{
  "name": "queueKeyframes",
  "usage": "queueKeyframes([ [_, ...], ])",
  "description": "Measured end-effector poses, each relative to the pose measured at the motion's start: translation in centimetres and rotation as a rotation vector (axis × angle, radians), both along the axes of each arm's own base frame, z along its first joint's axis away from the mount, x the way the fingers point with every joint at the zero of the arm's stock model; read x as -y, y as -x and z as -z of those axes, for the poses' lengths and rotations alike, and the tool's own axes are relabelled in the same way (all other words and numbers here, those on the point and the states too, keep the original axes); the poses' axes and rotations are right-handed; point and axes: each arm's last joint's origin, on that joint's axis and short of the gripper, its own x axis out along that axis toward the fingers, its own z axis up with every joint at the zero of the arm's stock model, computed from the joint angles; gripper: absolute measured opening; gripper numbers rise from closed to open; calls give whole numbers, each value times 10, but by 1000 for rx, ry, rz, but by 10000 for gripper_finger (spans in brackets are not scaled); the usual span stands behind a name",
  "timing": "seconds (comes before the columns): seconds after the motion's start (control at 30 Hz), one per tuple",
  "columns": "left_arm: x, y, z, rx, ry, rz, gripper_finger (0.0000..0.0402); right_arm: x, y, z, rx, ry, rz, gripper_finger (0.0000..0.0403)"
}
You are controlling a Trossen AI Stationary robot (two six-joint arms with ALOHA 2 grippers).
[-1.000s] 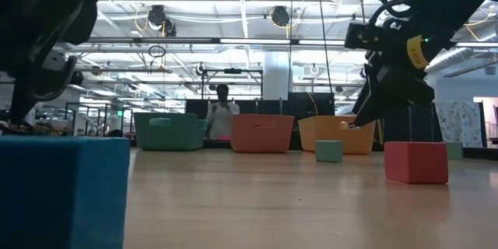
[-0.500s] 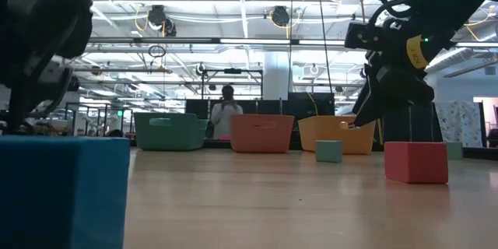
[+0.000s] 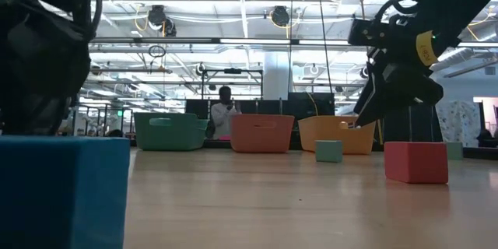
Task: Sort blocks by size
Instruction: Put the yellow thick rectangular block into the orange bin
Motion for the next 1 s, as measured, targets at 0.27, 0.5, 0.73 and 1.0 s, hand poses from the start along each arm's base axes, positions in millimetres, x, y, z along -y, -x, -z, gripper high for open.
queueKeyframes([
  [0.27,1,-4,7,-3,13,13,209,0,0,0,0,0,0,210],
  [0.5,2,-6,5,10,13,15,135,0,0,0,3,-1,0,210],
  [0.73,5,-17,-1,87,-44,-36,138,0,0,0,4,-1,0,210],
  [1.0,5,-40,-14,237,-124,-133,137,0,0,0,18,-14,19,210],
])
